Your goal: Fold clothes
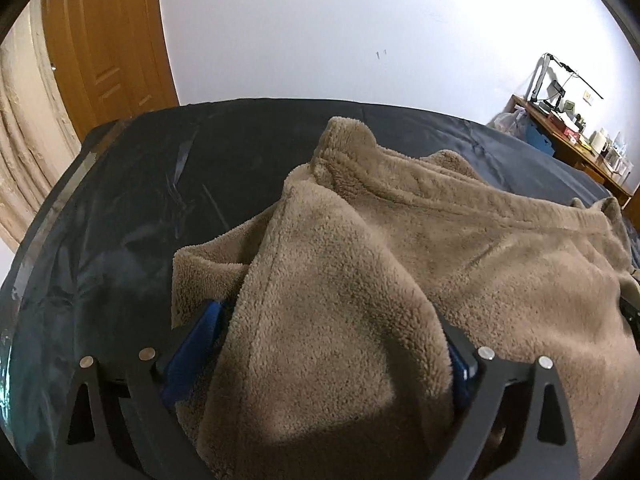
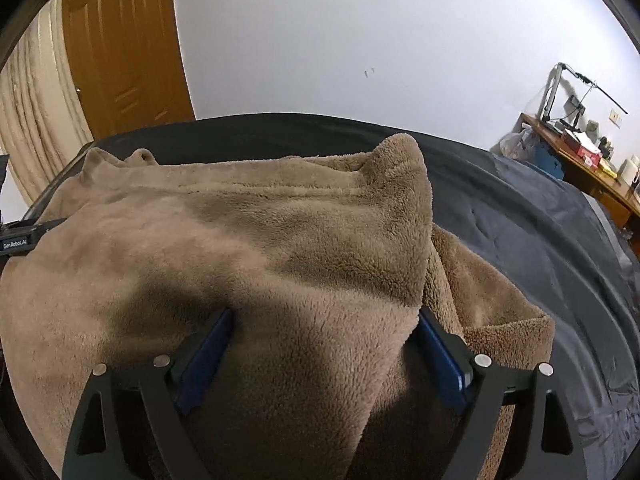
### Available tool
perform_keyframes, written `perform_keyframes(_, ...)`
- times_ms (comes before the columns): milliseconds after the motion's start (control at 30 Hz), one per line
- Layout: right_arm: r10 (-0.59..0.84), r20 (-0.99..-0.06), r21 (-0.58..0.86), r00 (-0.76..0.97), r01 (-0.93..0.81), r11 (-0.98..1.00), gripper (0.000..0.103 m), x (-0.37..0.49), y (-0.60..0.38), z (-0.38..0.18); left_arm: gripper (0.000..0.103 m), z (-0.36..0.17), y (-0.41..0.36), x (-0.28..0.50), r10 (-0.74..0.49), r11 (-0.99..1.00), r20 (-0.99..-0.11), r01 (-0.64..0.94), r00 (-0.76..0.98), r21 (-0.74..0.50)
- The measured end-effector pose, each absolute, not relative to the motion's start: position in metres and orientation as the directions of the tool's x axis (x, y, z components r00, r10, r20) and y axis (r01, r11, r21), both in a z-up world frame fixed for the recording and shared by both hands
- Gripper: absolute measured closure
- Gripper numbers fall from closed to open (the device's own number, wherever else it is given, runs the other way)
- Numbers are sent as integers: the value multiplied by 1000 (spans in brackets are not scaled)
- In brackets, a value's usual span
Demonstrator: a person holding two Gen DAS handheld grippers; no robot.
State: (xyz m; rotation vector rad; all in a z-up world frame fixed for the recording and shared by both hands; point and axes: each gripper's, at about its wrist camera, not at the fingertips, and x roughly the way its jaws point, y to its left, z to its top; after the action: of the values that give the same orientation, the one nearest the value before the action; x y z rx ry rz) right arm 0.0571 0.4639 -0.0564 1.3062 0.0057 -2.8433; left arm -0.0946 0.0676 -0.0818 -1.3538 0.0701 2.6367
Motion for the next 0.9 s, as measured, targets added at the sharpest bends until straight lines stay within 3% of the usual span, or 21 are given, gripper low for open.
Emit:
perform_keyframes(167,12,-733,27,-680,-47,-999,12,79,466,-38,5,-57,55,-71,177,-982,-805,-158,-566,-105)
perform_keyframes(233,-47,-686,86,-726,-17,-996,12,101,460,-21,5,-46,56,-54,193,-979,-785,-175,-589,-110)
perform_keyframes(333,-71,-651,88,-756,18,-996,11,124,443,-11,2,-39,70,-35,195,-973,-769,-219,-609,-74)
perform_keyframes(433,-72,-687,55,-723,47,-997,11,120,429,-25,2,-50,76,-29,136,-975,-774,-224,-618,7)
perform_keyframes(500,-42,-719,10,-693,50,-999,11,120,423,-41,1,-59,63,-30,164,-978,-786,-200,-596,-52)
perform_keyframes(633,-69,-725,79,-685,16,-997,8,124,438,-58,0,-72,38,-34,244,-969,-796,-161,-554,-185)
perform_keyframes(800,-84,-740,109,-667,5,-994,4,118,442,-63,0,-70,16,-29,360,-930,-751,-152,-554,-334)
perform_keyframes(900,-69,-745,89,-664,4,-996,3,116,438,-64,0,-68,3,-27,328,-938,-745,-106,-581,-331)
